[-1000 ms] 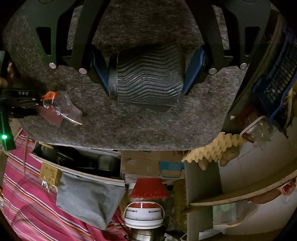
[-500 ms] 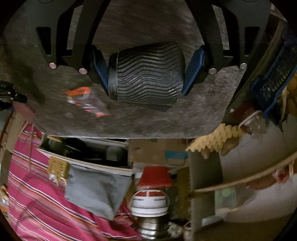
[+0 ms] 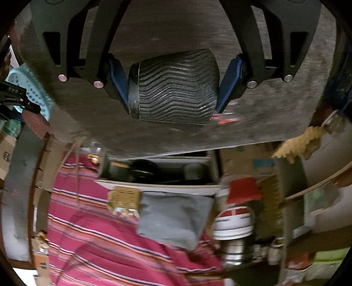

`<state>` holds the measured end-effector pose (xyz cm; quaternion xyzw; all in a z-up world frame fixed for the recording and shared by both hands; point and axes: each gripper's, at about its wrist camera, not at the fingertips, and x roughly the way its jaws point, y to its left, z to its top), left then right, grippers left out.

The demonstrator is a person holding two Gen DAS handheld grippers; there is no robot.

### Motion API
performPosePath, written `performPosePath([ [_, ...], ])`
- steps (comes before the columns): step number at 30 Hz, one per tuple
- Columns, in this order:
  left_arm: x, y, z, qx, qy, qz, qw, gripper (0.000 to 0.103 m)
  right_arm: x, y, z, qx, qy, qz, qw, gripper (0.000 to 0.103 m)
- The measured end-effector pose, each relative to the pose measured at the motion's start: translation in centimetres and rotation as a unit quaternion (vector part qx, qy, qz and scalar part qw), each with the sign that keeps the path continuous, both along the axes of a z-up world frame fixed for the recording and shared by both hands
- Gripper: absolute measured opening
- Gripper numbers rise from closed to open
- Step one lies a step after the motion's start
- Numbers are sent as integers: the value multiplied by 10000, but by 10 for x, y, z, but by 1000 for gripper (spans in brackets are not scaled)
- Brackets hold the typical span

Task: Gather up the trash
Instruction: 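Carry cup and scouring pad to the blue basket and release both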

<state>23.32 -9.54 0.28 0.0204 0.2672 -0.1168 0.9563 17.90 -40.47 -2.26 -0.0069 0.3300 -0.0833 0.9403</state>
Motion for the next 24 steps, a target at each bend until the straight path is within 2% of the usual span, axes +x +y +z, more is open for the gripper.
performPosePath([
  [12, -29, -148, -1, 17, -34, -1013, 9948, 72, -54, -109, 0, -55, -36, -892, 9960, 65],
  [19, -47, -227, -10, 105, -59, -1577, 9874, 72, -73, -148, -9, 51, -22, -1160, 9932, 65],
  [24, -52, -273, -10, -32, -26, -1952, 9808, 72, -80, -167, -13, 65, -25, -1340, 9910, 65],
])
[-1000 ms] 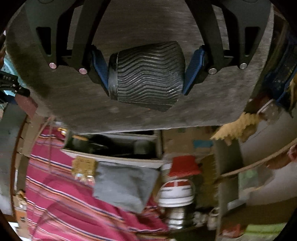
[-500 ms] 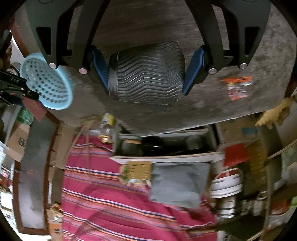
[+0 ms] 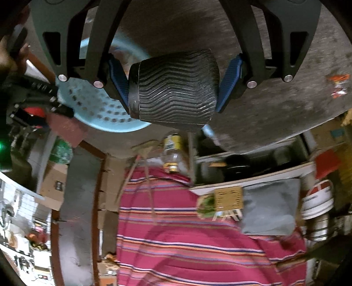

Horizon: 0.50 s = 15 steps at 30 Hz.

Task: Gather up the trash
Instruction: 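Carry cup and scouring pad to the blue basket and release both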

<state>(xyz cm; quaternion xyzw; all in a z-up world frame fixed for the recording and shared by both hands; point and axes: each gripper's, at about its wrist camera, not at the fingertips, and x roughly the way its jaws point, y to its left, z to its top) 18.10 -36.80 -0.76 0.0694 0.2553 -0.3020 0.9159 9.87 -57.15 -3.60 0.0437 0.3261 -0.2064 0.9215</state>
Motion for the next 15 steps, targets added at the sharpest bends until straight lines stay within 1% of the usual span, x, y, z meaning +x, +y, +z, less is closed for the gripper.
performPosePath([
  [3, 1, -31, 3, -19, 100, -267, 9996, 72, -8, -15, -4, 103, -36, -180, 9998, 66],
  [6, -1, -54, 6, -4, 42, -440, 9990, 73, -11, -22, -5, 164, -34, -267, 9995, 66],
  [8, -2, -65, 7, 98, -16, -526, 9986, 74, -12, -25, -6, 125, -14, -281, 9995, 66],
  [9, -2, -66, 7, 129, -57, -495, 9987, 83, -12, -25, -6, 125, -5, -290, 9995, 66],
  [11, -3, -65, 8, 148, -133, -410, 9990, 91, -12, -26, -7, 147, -3, -291, 9995, 66],
  [15, 0, -47, 10, 166, -141, -229, 9995, 93, -10, -23, -10, 201, -11, -257, 9995, 66],
])
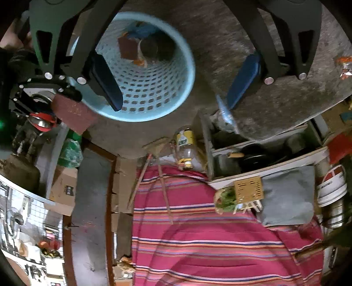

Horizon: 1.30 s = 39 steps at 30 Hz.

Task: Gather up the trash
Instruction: 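Carry cup and scouring pad to the blue basket and release both, then grasp the orange-and-clear candy wrapper with the left tool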

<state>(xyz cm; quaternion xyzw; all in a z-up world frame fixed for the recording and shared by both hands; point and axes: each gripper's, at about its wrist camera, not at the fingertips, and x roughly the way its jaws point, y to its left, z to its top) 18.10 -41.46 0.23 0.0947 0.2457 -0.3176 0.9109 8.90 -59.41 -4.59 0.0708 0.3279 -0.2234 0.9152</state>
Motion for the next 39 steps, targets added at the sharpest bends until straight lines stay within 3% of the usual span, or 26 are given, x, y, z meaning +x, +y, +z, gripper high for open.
performPosePath([
  [7, 2, 75, -2, 60, -129, 593, 9981, 98, 14, 18, -12, 68, 59, 128, 9999, 66],
  [14, 30, 164, -8, 199, -50, 1403, 9899, 98, 34, 31, -11, 108, 28, -51, 9999, 67],
  [15, 35, 177, -10, 211, -39, 1520, 9882, 98, 38, 33, -11, 84, 27, -108, 9999, 72],
  [17, 49, 207, -13, 273, -35, 1820, 9829, 98, 41, 37, -9, 53, -43, -172, 9998, 90],
  [23, 97, 288, -22, 461, 0, 2692, 9620, 98, 53, 48, -9, 57, -86, -198, 9998, 91],
  [28, 152, 347, -40, 523, 461, 3261, 9428, 97, 64, 64, -16, 21, 51, -28, 10000, 91],
  [35, 196, 378, -88, 443, 1481, 3237, 9335, 53, 71, 77, -16, -91, 134, 82, 9998, 91],
  [39, 194, 382, -92, 484, 1326, 3190, 9372, 47, 72, 76, -13, -101, 89, 89, 9999, 91],
])
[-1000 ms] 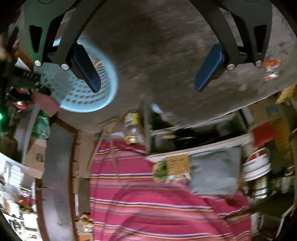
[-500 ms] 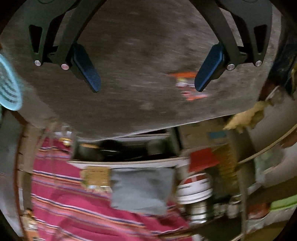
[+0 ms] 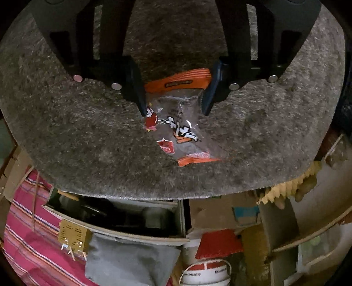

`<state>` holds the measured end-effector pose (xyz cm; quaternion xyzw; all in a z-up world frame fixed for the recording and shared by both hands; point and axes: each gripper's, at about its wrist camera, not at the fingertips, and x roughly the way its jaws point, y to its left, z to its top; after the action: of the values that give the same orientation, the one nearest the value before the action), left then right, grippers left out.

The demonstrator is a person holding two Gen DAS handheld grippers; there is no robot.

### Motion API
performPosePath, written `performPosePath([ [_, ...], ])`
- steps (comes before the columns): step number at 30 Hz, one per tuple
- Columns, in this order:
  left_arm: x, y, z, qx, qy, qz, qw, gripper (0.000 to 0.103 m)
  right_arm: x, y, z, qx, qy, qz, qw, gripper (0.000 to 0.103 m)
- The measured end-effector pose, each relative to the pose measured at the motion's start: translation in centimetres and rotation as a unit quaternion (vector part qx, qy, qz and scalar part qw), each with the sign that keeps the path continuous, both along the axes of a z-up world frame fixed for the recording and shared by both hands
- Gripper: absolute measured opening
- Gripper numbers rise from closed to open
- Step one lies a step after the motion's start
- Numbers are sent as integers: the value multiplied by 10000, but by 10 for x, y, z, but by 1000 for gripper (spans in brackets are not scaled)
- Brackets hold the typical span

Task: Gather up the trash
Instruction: 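Grasp the orange-and-clear candy wrapper with the left tool, then carry the candy wrapper to the blue basket and release it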

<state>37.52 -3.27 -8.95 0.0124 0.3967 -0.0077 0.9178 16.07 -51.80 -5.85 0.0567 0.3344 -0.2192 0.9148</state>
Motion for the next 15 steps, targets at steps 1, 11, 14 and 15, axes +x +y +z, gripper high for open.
performPosePath([
  [1, -4, 0, 6, 87, -117, -8, 9999, 47, -1, -1, 1, 0, -23, 0, 10000, 91],
  [11, -65, -37, 96, 256, -999, -562, 9931, 46, -13, -9, 14, 86, -325, -2, 9994, 91],
  [14, -86, -66, 113, 140, -1176, -870, 9891, 46, -19, -12, 17, 59, -352, 2, 9994, 91],
  [15, -93, -77, 117, 113, -1228, -966, 9877, 46, -23, -15, 19, 50, -374, -13, 9993, 91],
])
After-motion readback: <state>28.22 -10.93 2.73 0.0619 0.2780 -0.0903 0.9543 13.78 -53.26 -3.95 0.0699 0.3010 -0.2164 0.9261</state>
